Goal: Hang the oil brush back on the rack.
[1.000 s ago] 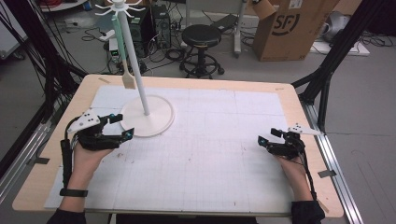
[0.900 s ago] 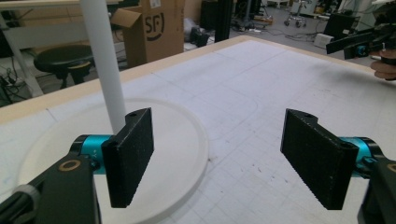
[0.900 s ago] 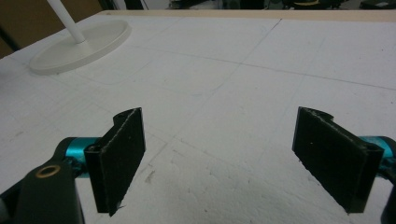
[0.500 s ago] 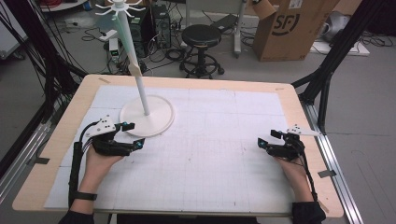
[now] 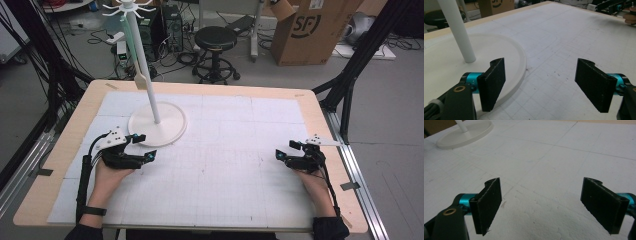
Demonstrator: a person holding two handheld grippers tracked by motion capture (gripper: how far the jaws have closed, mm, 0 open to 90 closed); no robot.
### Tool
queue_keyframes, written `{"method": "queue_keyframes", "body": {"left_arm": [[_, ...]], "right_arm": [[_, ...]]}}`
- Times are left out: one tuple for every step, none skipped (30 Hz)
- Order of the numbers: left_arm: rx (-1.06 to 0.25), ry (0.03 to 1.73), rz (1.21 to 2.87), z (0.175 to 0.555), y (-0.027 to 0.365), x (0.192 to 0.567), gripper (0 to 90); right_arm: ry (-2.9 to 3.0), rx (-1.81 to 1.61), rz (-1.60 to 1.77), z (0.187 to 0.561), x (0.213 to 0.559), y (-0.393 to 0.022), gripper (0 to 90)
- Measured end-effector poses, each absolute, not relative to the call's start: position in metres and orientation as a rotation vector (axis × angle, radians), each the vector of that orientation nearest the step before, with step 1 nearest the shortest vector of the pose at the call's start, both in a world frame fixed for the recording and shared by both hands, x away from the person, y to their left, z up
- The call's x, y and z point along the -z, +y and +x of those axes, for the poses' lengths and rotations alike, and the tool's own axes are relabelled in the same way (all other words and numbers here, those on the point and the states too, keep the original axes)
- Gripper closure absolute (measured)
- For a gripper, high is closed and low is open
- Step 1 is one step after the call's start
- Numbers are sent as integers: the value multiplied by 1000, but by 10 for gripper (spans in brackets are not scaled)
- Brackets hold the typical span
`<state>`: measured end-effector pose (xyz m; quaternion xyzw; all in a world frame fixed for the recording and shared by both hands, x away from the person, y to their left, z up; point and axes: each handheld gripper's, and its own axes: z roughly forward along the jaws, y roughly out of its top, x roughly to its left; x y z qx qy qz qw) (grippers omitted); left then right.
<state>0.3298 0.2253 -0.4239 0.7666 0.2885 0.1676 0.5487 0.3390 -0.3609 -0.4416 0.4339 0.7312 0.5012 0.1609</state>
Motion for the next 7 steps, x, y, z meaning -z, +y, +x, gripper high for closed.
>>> {"method": "queue_keyframes", "body": {"left_arm": [[-396,682,1819,330,225,424,251],[-397,684,1823,330,225,424,251],[-398,683,1825,330,226,424,251],[-396,689,1820,330,226,425,250],[-393,687,1818,330,226,424,250],[-394,686,1816,330,226,424,250],[-397,685,1817,330,227,424,250]], "right_arm": [[2084,-1429,1232,340,442,-361,164],[2085,-1429,1230,340,442,-361,164],[2084,-1427,1232,340,442,-361,164],[2084,-1428,1232,340,442,-361,164],[2086,-1429,1228,340,442,-361,164],[2088,-1429,1234,339,442,-361,164],[2089,-1428,1231,339,442,-361,164]]}}
